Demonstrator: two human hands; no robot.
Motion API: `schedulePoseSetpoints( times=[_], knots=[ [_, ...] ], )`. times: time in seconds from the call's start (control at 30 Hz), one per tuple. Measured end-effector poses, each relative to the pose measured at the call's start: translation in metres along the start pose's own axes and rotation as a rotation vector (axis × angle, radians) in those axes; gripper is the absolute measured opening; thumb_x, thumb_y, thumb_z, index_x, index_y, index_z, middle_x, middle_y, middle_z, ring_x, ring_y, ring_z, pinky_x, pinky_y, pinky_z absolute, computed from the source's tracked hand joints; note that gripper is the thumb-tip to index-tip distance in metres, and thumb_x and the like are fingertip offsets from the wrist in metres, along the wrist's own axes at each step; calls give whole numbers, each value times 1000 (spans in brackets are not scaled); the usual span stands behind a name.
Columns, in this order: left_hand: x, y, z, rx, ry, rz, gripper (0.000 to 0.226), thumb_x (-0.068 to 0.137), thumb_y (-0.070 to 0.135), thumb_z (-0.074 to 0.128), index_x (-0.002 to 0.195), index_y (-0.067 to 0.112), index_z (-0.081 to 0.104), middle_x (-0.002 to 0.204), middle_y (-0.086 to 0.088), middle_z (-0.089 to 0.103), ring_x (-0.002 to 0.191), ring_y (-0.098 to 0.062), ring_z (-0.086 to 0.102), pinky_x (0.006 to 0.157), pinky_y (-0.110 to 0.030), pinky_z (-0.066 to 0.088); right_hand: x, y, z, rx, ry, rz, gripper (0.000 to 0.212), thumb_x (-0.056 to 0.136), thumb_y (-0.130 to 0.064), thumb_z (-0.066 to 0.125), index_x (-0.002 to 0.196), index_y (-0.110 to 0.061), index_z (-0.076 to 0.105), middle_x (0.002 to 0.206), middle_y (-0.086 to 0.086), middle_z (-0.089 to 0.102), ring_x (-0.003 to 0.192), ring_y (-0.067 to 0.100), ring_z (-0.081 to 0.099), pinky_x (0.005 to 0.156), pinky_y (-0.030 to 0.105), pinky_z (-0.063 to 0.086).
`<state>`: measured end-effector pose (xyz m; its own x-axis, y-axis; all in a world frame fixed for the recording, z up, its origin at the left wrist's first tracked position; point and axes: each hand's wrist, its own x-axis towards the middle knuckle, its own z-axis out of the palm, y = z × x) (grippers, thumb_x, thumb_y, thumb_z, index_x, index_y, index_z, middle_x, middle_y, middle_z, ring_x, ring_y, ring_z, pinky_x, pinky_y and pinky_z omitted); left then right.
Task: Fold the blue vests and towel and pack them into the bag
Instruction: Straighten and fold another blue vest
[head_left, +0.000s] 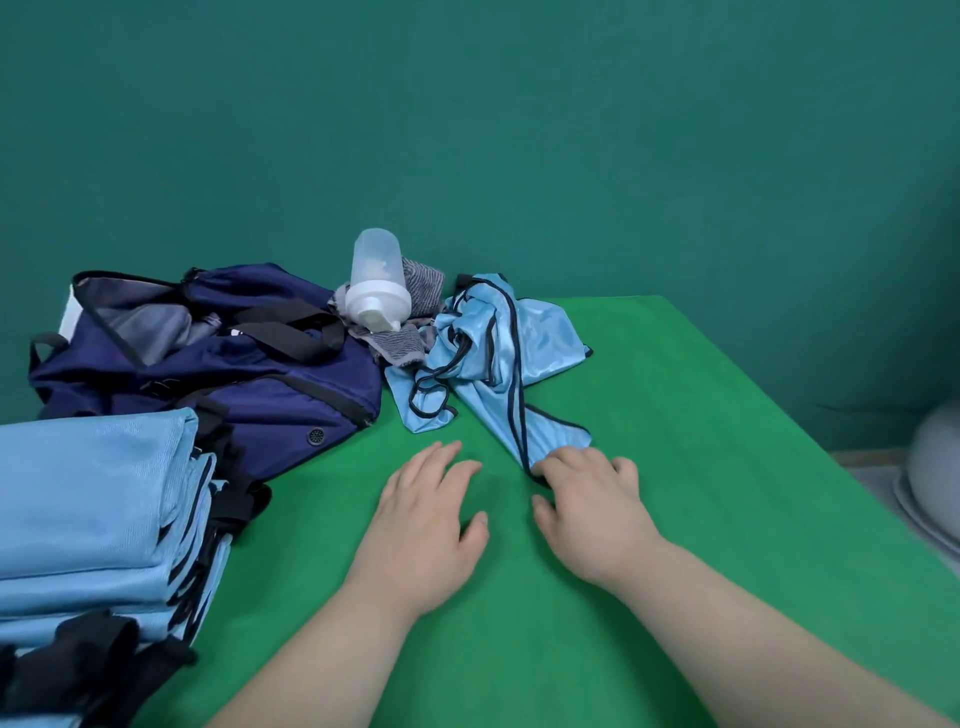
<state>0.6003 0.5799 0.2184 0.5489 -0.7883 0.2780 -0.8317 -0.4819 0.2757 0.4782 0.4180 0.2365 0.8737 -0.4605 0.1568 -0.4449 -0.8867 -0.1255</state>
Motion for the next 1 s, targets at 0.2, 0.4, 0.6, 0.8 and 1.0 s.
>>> schedulePoseSetpoints(
  times=[0.2, 0.4, 0.6, 0.8, 1.0],
  knots=[
    [-23, 11, -9, -1, -68, 10, 73, 80, 58, 26, 145, 27, 41, 158, 4, 29, 147, -16, 22, 120, -34, 17, -62, -14, 1, 66, 37, 2, 38, 89, -44, 35, 116, -32, 59, 112, -12, 56, 112, 18, 51, 90, 41, 35],
    [-68, 25, -21, -30, -101, 13, 72, 81, 57, 25, 146, 29, 38, 157, 8, 27, 146, -11, 20, 120, -31, 16, -108, -30, 1, 101, 95, 40, 41, 83, -46, 30, 103, -35, 64, 99, -16, 58, 98, 15, 57, 82, 38, 41],
    [-110, 33, -32, -47, -115, 3, 57, 94, 45, 46, 147, 30, 36, 157, 11, 27, 146, -9, 19, 120, -29, 14, -150, -44, -8, 107, 84, 48, 41, 84, -45, 30, 103, -35, 65, 99, -17, 59, 97, 16, 56, 82, 38, 39],
    [-137, 38, -43, -80, -90, 15, 50, 97, 43, 46, 145, 31, 40, 154, 14, 32, 144, -5, 22, 119, -28, 17, -186, -57, -9, 122, 136, 2, 31, 82, -44, 43, 97, -36, 68, 90, -19, 59, 87, 13, 58, 76, 33, 38],
    [-139, 37, -43, -150, -20, 39, 64, 86, 59, 21, 135, 32, 53, 142, 17, 44, 135, -4, 34, 115, -28, 25, -193, -59, -23, 275, 131, -174, 31, 88, -47, 50, 112, -34, 65, 101, -16, 60, 100, 10, 52, 92, 30, 30]
  ],
)
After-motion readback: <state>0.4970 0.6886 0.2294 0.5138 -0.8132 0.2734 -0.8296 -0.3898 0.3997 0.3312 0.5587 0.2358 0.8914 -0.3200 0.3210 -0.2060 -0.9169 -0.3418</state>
